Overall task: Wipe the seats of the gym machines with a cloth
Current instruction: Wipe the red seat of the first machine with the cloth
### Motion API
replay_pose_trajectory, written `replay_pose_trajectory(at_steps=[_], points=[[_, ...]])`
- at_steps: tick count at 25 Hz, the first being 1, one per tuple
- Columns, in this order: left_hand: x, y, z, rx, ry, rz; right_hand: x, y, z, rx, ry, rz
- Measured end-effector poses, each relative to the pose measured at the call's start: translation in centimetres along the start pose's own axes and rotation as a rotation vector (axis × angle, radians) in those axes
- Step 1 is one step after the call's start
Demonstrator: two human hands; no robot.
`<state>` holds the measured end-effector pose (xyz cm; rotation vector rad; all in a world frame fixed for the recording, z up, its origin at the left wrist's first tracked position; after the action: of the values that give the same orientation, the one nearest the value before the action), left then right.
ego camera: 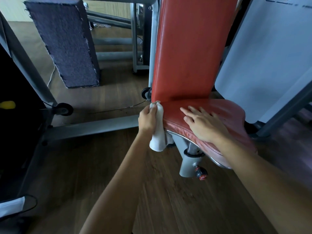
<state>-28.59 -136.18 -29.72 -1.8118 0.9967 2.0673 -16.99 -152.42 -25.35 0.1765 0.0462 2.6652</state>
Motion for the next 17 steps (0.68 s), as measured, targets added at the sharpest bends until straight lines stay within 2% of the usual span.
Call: replay_pose_trajectory(at_steps=[5,10,13,17], points=[[2.4,4.3,-0.9,-0.031,0.032,-0.112,-0.2,-0.3,-0.1,-0.002,0.018,0.004],[-1.4,-0.7,-0.8,-0.057,-0.053,-0.037,-0.1,0.0,-0.1,-0.007,0.016,0.003],[-0.1,1.7,-0.7,-0.087,-0.017,-0.032,-0.1,-0.1,-0.2,0.006,0.007,0.001],[1.4,5.1,-1.5,-0.129,0.014,-0.112,-0.2,-0.2,0.0,0.007,0.015,0.0]])
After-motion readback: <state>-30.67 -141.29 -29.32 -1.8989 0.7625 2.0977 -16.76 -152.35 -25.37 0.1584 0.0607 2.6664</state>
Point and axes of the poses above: each hand's wrist, its own y-axis away from the middle knuckle, its own z-axis out of the back of the hand, x = y × z, the point moved 3 cm from there along -y, towards the middle knuckle, and after that the axes turned 14 degrees about z, right-handed, at the moved point
